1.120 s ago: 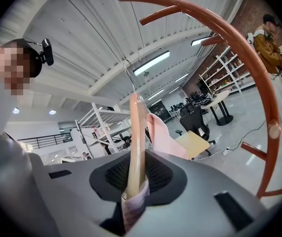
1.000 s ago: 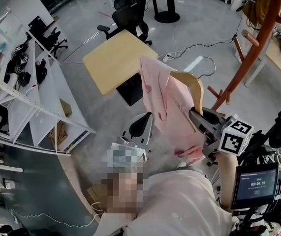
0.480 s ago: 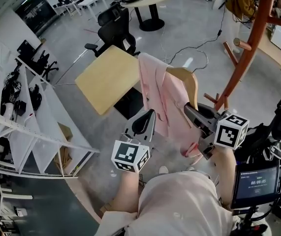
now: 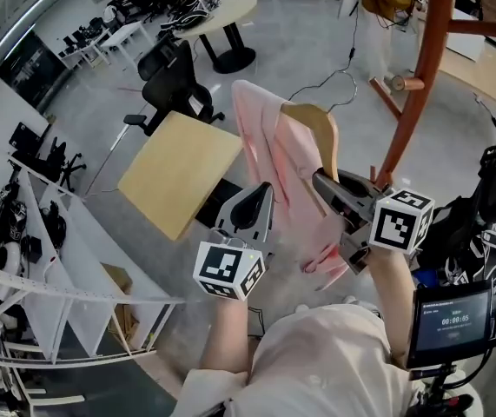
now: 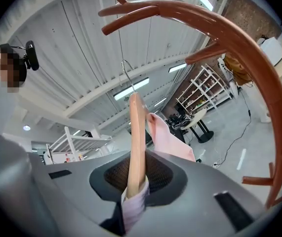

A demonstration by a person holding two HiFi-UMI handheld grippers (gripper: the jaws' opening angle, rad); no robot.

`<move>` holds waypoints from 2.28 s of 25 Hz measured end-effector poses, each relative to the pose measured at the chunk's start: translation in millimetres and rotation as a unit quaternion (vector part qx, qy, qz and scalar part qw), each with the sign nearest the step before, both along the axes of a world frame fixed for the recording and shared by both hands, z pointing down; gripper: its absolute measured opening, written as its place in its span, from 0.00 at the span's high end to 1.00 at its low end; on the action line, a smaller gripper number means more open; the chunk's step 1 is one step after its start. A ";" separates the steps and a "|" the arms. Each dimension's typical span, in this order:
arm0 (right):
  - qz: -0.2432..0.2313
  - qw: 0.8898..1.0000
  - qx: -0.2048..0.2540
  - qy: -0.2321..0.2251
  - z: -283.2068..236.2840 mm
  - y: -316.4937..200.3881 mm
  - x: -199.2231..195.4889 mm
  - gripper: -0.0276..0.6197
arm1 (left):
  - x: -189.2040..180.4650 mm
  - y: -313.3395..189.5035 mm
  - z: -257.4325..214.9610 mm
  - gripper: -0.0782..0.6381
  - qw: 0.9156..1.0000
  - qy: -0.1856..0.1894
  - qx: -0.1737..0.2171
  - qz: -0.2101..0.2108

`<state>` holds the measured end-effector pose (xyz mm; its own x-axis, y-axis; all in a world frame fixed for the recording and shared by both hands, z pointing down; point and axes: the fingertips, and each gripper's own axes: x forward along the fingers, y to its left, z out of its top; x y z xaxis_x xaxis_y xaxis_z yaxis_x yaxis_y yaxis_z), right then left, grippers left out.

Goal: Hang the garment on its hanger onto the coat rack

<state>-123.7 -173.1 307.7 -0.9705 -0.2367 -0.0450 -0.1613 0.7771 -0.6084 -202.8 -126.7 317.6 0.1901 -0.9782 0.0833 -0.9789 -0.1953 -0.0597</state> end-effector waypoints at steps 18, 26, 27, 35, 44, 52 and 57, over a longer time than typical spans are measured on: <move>0.112 0.993 -0.027 -0.018 1.4 -58.4 19.3 0.87 | 49.2 -72.4 -4.9 0.88 0.991 0.016 0.005 0.130; 0.144 0.988 -0.060 -0.005 26.8 -74.8 31.8 0.87 | 71.1 -91.3 15.1 0.88 0.986 0.034 -0.015 0.160; 0.146 0.987 -0.063 -0.003 29.8 -76.1 32.9 0.87 | 73.6 -92.7 17.4 0.88 0.986 0.036 -0.017 0.163; 0.161 0.983 -0.086 0.006 47.1 -86.0 38.0 0.87 | 85.6 -99.4 33.3 0.88 0.983 0.047 -0.031 0.177; 0.158 0.981 -0.111 0.016 59.6 -84.1 34.0 0.87 | 91.7 -101.5 40.1 0.88 0.981 0.054 -0.038 0.184; 0.165 0.979 -0.119 0.016 63.7 -83.0 34.6 0.87 | 93.0 -103.6 43.8 0.88 0.980 0.057 -0.042 0.186; 0.178 0.977 -0.120 0.018 69.0 -84.7 38.5 0.86 | 97.1 -106.2 49.1 0.88 0.978 0.057 -0.048 0.193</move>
<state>-85.2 -257.8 376.8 -0.8252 -0.5584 0.0854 -0.4192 0.5039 -0.7552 -105.7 -232.9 366.6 0.5568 -0.8209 0.1273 -0.8307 -0.5506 0.0825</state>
